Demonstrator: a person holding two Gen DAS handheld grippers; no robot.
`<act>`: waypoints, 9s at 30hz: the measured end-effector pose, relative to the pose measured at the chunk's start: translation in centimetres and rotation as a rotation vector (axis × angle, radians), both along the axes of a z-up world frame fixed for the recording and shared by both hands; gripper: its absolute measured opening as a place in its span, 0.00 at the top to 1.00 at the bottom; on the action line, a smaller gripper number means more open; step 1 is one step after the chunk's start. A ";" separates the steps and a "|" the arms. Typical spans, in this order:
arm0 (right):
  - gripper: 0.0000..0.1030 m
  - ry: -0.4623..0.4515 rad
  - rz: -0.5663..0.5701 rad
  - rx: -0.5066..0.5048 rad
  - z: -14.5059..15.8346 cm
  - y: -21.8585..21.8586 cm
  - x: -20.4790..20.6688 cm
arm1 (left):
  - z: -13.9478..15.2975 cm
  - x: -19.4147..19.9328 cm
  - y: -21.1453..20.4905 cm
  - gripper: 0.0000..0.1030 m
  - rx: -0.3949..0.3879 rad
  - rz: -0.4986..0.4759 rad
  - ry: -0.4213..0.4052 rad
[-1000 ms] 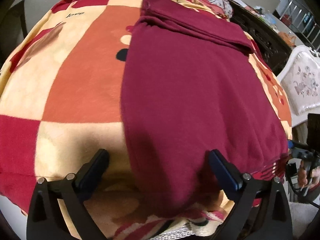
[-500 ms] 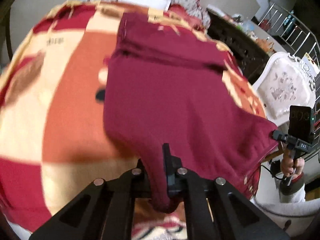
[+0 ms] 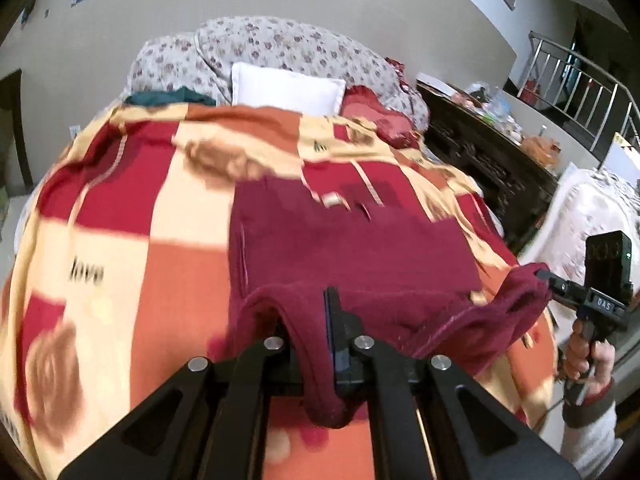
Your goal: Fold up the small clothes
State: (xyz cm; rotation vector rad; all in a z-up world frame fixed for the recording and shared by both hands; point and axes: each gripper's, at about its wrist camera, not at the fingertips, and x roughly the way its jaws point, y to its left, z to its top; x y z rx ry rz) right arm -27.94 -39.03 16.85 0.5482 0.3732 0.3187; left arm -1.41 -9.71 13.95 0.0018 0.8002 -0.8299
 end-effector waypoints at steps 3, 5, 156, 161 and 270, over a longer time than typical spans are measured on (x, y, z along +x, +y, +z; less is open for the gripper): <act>0.88 0.026 -0.064 -0.006 0.3 -1.9 3.1 | -0.4 3.2 -2.5 0.95 0.013 0.030 -0.004; 0.88 0.034 -0.093 0.030 0.3 -3.9 4.8 | -0.9 5.0 -3.7 0.95 0.015 0.040 0.004; 0.10 0.339 -0.164 -0.231 -1.0 5.8 19.1 | -11.5 6.4 0.9 0.07 0.006 0.244 0.190; 0.10 0.322 -0.097 -0.201 0.9 9.4 23.8 | -12.1 6.5 1.3 0.03 -0.040 0.227 0.191; 0.38 0.194 -0.235 -0.311 3.7 -3.4 6.3 | -7.3 -7.4 -15.4 0.24 0.157 -0.254 -0.023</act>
